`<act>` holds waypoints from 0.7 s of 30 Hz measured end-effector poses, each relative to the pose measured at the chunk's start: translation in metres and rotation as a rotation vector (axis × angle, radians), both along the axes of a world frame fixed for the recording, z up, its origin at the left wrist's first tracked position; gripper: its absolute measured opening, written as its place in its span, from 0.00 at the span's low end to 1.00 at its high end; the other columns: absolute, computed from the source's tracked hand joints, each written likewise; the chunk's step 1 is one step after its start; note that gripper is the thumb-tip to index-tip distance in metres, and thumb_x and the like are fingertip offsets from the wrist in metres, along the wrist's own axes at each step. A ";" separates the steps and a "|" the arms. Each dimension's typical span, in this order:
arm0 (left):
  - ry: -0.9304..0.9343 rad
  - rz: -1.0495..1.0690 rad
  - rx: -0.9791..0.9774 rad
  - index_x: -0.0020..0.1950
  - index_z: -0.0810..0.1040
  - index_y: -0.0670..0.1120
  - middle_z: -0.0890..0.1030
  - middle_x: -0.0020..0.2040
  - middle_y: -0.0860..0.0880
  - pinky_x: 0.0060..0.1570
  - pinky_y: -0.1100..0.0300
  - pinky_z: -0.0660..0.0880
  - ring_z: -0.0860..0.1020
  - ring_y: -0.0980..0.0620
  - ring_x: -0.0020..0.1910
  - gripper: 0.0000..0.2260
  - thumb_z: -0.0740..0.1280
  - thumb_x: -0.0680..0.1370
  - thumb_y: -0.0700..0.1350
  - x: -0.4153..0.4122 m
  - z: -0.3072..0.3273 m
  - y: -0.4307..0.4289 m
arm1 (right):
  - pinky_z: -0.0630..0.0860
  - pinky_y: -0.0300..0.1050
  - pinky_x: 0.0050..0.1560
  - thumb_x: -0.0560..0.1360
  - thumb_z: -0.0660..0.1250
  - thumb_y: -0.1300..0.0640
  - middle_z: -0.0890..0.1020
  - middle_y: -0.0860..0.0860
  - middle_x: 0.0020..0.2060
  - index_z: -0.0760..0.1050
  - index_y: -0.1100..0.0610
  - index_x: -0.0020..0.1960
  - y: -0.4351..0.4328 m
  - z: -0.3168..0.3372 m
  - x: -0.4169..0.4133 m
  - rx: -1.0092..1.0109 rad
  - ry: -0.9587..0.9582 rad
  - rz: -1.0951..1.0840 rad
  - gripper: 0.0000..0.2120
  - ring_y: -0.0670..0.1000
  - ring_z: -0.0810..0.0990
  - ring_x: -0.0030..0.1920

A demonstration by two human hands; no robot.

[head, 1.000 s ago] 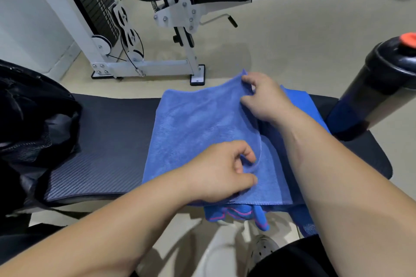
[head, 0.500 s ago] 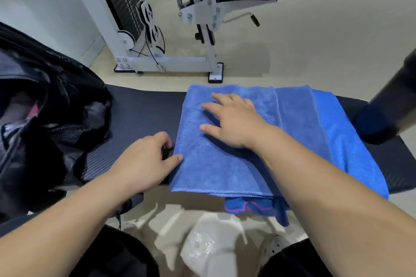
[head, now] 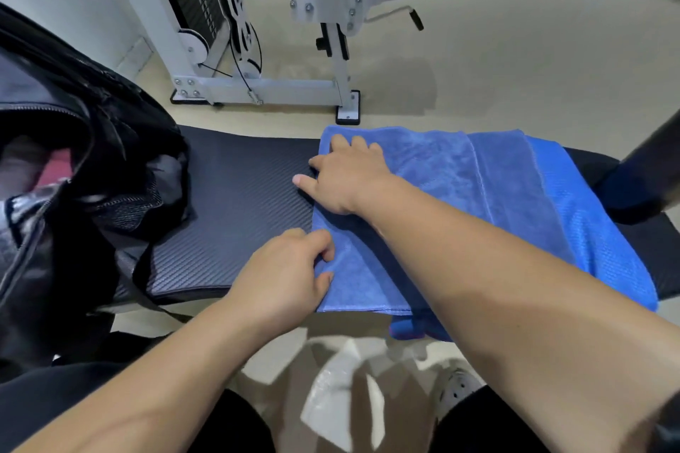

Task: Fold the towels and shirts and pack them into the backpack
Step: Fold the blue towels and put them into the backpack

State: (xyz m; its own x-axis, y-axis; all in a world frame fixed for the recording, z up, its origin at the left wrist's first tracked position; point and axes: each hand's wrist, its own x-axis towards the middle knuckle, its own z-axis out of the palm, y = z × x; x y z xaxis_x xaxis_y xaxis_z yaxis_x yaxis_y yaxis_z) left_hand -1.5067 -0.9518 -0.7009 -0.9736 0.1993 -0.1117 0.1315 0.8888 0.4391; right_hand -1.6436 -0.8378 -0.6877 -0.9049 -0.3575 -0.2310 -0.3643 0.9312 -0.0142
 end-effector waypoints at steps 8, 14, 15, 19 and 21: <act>-0.097 -0.007 0.142 0.48 0.74 0.55 0.74 0.34 0.52 0.38 0.56 0.71 0.72 0.54 0.35 0.11 0.67 0.73 0.39 -0.006 0.011 -0.016 | 0.67 0.58 0.65 0.79 0.53 0.32 0.70 0.53 0.67 0.74 0.55 0.66 -0.011 0.006 -0.002 -0.164 0.038 -0.080 0.30 0.60 0.67 0.67; -0.093 0.041 0.109 0.46 0.78 0.54 0.76 0.32 0.51 0.35 0.63 0.68 0.73 0.56 0.34 0.11 0.68 0.70 0.37 -0.010 0.035 -0.055 | 0.67 0.58 0.65 0.79 0.55 0.31 0.69 0.51 0.66 0.71 0.53 0.70 -0.047 0.009 0.000 -0.299 0.084 -0.049 0.31 0.59 0.67 0.66; -0.114 0.045 0.068 0.45 0.78 0.54 0.77 0.32 0.52 0.33 0.64 0.67 0.73 0.57 0.33 0.11 0.68 0.70 0.38 -0.012 0.037 -0.064 | 0.66 0.59 0.65 0.79 0.55 0.31 0.69 0.50 0.67 0.70 0.52 0.71 -0.054 0.008 0.000 -0.308 0.068 -0.042 0.31 0.59 0.66 0.67; -0.206 0.066 -0.141 0.45 0.79 0.54 0.76 0.34 0.55 0.33 0.68 0.66 0.73 0.60 0.34 0.11 0.68 0.71 0.38 -0.014 0.039 -0.097 | 0.64 0.60 0.68 0.79 0.54 0.32 0.64 0.49 0.75 0.63 0.52 0.77 -0.083 0.003 0.003 -0.362 -0.028 0.000 0.34 0.59 0.63 0.72; -0.221 0.090 -0.238 0.44 0.77 0.54 0.76 0.37 0.56 0.36 0.69 0.68 0.73 0.60 0.37 0.09 0.67 0.72 0.39 -0.015 0.036 -0.108 | 0.61 0.61 0.72 0.79 0.53 0.32 0.59 0.48 0.79 0.57 0.49 0.80 -0.094 -0.001 0.006 -0.393 -0.099 0.048 0.35 0.58 0.60 0.76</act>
